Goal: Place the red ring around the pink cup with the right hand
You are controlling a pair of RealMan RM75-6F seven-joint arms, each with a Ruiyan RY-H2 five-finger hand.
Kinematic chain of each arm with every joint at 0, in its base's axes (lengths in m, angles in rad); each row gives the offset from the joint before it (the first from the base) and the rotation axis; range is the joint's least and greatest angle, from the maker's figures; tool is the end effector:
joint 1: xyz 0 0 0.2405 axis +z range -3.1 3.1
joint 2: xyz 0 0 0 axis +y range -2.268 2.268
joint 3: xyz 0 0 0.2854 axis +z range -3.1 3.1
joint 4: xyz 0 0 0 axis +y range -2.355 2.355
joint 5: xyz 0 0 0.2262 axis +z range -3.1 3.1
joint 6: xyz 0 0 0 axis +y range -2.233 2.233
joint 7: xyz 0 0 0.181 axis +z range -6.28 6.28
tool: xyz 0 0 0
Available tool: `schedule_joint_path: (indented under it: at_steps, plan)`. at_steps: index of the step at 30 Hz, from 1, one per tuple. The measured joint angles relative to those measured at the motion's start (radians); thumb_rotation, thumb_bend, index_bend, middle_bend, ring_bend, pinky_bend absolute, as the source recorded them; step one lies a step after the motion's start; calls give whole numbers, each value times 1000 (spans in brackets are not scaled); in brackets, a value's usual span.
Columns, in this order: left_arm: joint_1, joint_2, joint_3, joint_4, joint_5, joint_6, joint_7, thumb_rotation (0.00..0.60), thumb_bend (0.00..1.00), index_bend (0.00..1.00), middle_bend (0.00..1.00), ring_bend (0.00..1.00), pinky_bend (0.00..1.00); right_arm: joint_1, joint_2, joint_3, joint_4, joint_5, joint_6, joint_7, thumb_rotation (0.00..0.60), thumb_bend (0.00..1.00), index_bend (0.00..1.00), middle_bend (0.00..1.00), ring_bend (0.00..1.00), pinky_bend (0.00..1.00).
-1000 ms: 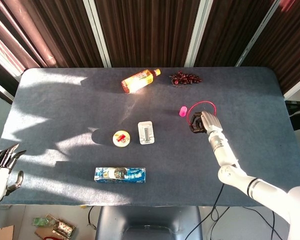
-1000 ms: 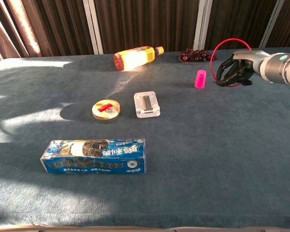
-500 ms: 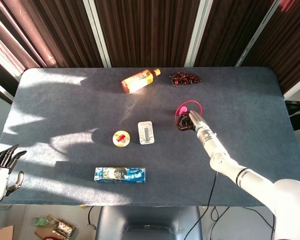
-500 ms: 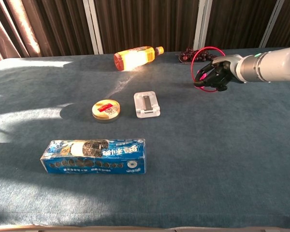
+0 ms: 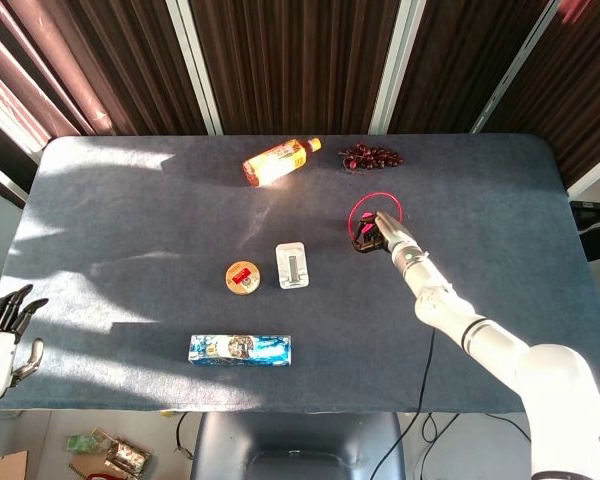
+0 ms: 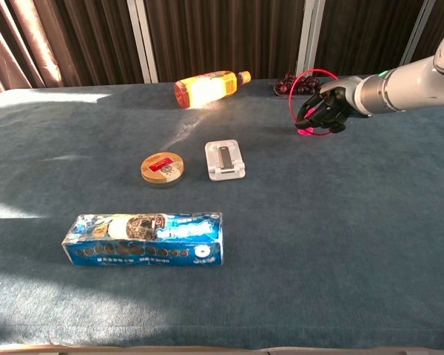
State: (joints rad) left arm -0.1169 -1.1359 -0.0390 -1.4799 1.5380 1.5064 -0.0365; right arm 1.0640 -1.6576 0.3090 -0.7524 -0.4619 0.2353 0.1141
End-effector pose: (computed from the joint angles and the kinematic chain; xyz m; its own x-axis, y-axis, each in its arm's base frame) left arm -0.3556 0.2327 0.1645 0.4675 -0.0306 0.8835 0.8810 -0.0660 -0.4685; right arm -0.2014 -0.5546 -0.0409 -0.2043 -0.4949 0.8446 -0.9640 0.2518 -0.0856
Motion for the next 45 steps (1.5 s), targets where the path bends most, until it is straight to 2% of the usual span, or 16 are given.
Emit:
schedule_joint_path:
  at_steps: [10, 15, 22, 31, 38, 45]
  plan:
    - [-5, -13, -9, 0, -27, -15, 43, 600, 542, 197, 55, 85, 128, 128, -11, -211, 139, 85, -130, 29, 600, 561, 795, 945, 1000, 1000]
    - [-7, -13, -14, -5, -47, -32, 59, 600, 539, 198, 55, 85, 128, 176, -23, -271, 208, 99, -202, 101, 600, 562, 807, 945, 1000, 1000]
    - [-12, -13, -16, -14, -63, -52, 75, 600, 542, 198, 55, 85, 127, 205, -16, -298, 234, 42, -299, 198, 600, 562, 811, 945, 1000, 1000]
    - [-11, -11, -12, -17, -55, -48, 73, 600, 542, 198, 55, 85, 127, 216, -6, -320, 214, -80, -337, 291, 600, 561, 807, 945, 1000, 1000]
    - [-14, -10, -10, -18, -57, -57, 73, 600, 542, 198, 56, 84, 128, 219, -15, -340, 218, -168, -357, 342, 600, 554, 732, 945, 1000, 1000]
    - [-15, -9, -5, -19, -50, -61, 73, 600, 542, 198, 55, 85, 127, 216, 2, -328, 196, -238, -375, 381, 600, 445, 610, 945, 1000, 1000]
